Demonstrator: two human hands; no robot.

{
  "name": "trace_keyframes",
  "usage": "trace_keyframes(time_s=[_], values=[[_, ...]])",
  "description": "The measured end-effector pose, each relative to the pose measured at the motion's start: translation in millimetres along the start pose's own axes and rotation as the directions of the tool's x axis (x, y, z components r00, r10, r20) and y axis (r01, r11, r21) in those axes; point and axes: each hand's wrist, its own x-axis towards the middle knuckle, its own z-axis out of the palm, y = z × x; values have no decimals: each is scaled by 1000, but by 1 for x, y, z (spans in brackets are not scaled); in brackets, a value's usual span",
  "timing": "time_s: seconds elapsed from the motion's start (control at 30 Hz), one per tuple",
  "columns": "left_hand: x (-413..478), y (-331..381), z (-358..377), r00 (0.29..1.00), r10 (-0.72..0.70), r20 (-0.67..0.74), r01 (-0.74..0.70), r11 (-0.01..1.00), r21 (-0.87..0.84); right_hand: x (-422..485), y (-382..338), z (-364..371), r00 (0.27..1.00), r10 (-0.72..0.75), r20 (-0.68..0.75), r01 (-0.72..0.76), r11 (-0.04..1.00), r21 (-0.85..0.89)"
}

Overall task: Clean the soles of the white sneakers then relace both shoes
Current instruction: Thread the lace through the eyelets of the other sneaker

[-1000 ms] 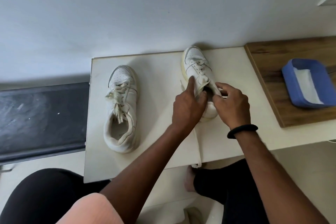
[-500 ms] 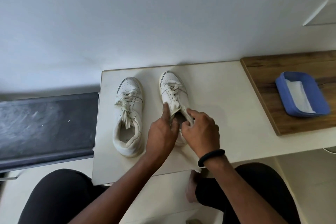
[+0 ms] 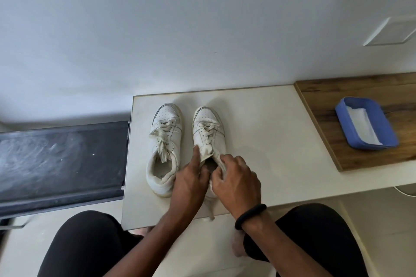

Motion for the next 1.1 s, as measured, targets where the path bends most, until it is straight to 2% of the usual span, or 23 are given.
trace_keyframes(time_s=[0.17, 0.27, 0.37, 0.5, 0.57, 0.63, 0.8, 0.83, 0.9, 0.97, 1.03, 1.1], values=[[3, -1, -1, 996, 81, -31, -79, 995, 64, 25, 14, -9, 995, -92, -36, 92, 996, -15], [7, -5, -2, 975, 216, -59, -204, 965, 168, 37, 27, -11, 996, -83, -15, 84, 993, 86], [13, -7, -4, 915, 388, -108, -346, 895, 282, 41, 35, -10, 991, -124, -51, 130, 981, 142], [20, -1, -17, 863, 468, -191, -386, 854, 348, 48, 32, -15, 923, -339, -183, 377, 891, 251], [20, 3, -23, 871, 455, -187, -368, 855, 365, 49, 27, -15, 867, -473, -155, 498, 824, 269], [19, 5, -28, 891, 412, -193, -332, 878, 344, 48, 23, -12, 833, -542, -112, 551, 797, 248], [17, 8, -43, 948, 302, -98, -290, 949, 122, 51, 15, -2, 816, -554, -164, 578, 790, 203], [16, 11, -46, 957, 275, -93, -272, 961, 47, 53, 15, -2, 816, -551, -176, 578, 788, 212], [16, 19, -56, 984, 162, -70, -173, 963, -208, 56, 16, -2, 834, -521, -180, 552, 780, 295], [17, 21, -68, 996, 80, 26, -56, 864, -501, 56, 18, -3, 889, -431, -158, 454, 774, 443], [20, 17, -78, 988, 88, 127, 29, 702, -711, 57, 19, -6, 951, -297, -91, 289, 740, 608], [22, 13, -86, 977, 115, 179, 87, 554, -828, 57, 18, -10, 974, -227, -22, 160, 613, 773]])
